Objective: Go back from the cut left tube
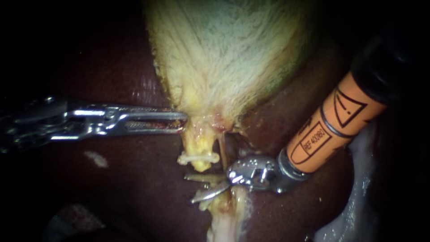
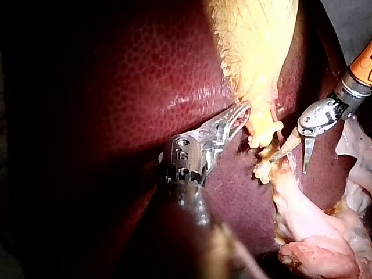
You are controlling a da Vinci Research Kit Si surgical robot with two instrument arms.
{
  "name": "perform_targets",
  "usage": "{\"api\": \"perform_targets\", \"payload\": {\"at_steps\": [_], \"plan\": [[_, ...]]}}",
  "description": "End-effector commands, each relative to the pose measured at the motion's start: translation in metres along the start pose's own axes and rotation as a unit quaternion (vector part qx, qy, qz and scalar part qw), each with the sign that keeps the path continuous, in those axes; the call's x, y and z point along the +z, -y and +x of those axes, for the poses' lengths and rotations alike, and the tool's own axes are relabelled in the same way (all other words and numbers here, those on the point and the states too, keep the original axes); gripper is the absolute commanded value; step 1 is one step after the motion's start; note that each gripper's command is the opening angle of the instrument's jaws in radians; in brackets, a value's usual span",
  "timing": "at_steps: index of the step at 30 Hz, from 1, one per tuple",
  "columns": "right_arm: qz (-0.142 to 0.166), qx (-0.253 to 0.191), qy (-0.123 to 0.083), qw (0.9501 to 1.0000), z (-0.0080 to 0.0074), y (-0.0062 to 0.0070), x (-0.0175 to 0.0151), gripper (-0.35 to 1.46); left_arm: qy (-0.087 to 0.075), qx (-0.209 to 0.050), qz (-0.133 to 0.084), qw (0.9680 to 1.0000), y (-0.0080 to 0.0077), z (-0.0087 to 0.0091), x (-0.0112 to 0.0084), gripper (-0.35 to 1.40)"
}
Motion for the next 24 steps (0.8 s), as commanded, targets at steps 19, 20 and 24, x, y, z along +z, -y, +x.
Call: {"api": "perform_targets", "payload": {"at_steps": [19, 20, 24], "plan": [[-0.131, -0.169, 0.003, 0.9768, 0.0020, 0.0000, -0.0117, 1.43, 0.000, 0.000, 0.000, 1.0000, -0.0001, 0.0000, 0.0000, -0.35], [-0.136, -0.176, 0.004, 0.9748, 0.0022, -0.0001, -0.0123, 1.43, 0.000, 0.000, 0.000, 1.0000, -0.0001, 0.0000, 0.0000, -0.35], [-0.155, -0.203, 0.013, 0.9667, 0.0032, -0.0007, -0.0148, 1.41, 0.000, 0.000, 0.000, 1.0000, -0.0001, 0.0000, 0.0001, -0.35]]}}
